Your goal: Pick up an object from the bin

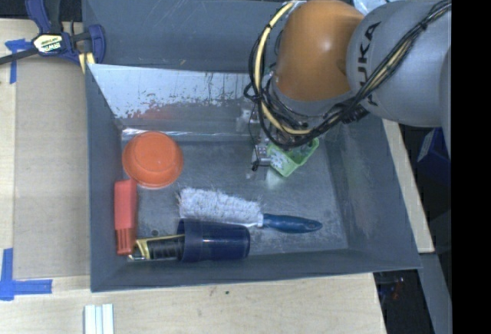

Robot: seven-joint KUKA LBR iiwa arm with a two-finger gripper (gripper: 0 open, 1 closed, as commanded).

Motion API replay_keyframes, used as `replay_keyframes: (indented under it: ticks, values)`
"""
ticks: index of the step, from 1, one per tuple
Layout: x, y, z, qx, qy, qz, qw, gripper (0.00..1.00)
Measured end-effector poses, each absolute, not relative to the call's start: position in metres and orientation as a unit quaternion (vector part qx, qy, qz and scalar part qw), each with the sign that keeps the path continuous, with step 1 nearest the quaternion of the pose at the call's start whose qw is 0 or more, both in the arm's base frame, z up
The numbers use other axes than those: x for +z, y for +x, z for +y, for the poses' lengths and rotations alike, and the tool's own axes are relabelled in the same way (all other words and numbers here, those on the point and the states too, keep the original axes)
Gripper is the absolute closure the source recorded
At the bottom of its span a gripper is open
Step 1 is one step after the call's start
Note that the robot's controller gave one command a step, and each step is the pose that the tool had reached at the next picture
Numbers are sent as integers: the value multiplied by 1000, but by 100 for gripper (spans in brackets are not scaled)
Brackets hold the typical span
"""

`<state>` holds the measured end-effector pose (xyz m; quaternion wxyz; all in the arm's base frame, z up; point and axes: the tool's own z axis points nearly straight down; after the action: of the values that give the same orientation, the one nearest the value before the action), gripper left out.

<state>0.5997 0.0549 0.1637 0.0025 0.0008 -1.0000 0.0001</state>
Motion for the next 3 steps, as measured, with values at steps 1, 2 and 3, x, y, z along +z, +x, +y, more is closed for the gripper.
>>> replay_keyframes:
  ticks: [1, 2, 3]
  values:
    - [169, 601, 55, 0, 0, -1000, -2, 0]
    - [75, 531, 55, 0, 61, -998, 1, 0]
    - [128, 511, 58, 0, 52, -999, -10, 0]
